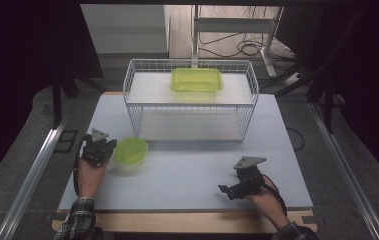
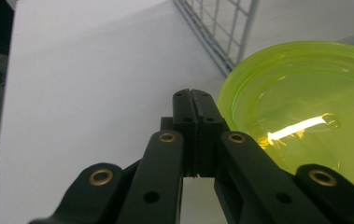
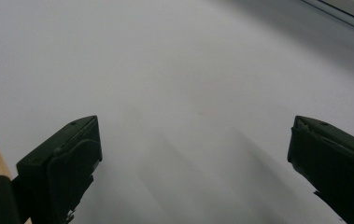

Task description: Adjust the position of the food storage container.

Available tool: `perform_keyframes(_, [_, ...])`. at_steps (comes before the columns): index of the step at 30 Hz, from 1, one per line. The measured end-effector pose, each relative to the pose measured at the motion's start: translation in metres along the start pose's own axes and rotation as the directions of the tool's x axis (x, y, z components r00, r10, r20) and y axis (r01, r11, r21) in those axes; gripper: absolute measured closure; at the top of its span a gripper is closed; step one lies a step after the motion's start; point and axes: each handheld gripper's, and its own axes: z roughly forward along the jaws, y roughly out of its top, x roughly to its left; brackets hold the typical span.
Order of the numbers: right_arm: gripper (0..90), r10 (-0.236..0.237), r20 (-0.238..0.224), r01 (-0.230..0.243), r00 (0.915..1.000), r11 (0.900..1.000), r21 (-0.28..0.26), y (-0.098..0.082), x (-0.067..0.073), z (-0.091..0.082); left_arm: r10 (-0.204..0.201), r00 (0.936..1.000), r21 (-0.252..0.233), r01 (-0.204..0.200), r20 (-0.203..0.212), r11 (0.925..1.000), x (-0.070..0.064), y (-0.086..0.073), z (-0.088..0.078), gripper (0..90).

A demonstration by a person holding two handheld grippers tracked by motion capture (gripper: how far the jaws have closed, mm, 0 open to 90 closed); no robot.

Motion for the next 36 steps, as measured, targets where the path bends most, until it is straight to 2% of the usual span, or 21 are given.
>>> perform_keyframes(3, [3.2,-0.003,0.000,0.003,1.0000,1.000,0.001,0.000,0.001,0.000,-0.006,0.9997,-0.001,0.006,0.024,1.0000,-0.006,0.001,0.002,90.0])
perform_keyframes(9, [3.2,-0.008,-0.004,0.008,1.0000,1.000,0.009,0.000,0.002,0.001,0.020,0.9978,0.005,-0.020,0.063,0.9998,-0.022,0.004,0.004,90.0])
perform_keyframes(19, [3.3,-0.018,-0.008,0.019,0.9998,1.000,0.015,0.000,0.003,0.002,0.061,0.9892,0.003,-0.062,0.133,0.9981,-0.059,0.011,0.008,90.0])
perform_keyframes(24, [3.3,-0.022,-0.011,0.022,0.9997,1.000,0.018,0.000,0.005,0.003,0.085,0.9807,0.002,-0.087,0.176,0.9962,-0.081,0.014,0.011,90.0])
perform_keyframes(30, [3.3,-0.025,-0.015,0.025,0.9996,1.000,0.017,0.000,0.006,0.004,0.107,0.9667,0.000,-0.110,0.232,0.9939,-0.107,0.017,0.012,90.0])
perform_keyframes(34, [3.3,-0.026,-0.016,0.026,0.9995,1.000,0.016,0.000,0.006,0.004,0.117,0.9567,-0.001,-0.121,0.267,0.9927,-0.118,0.017,0.011,90.0])
perform_keyframes(36, [3.3,-0.025,-0.016,0.025,0.9996,1.000,0.016,0.000,0.006,0.004,0.117,0.9565,-0.003,-0.121,0.267,0.9927,-0.118,0.017,0.010,90.0])
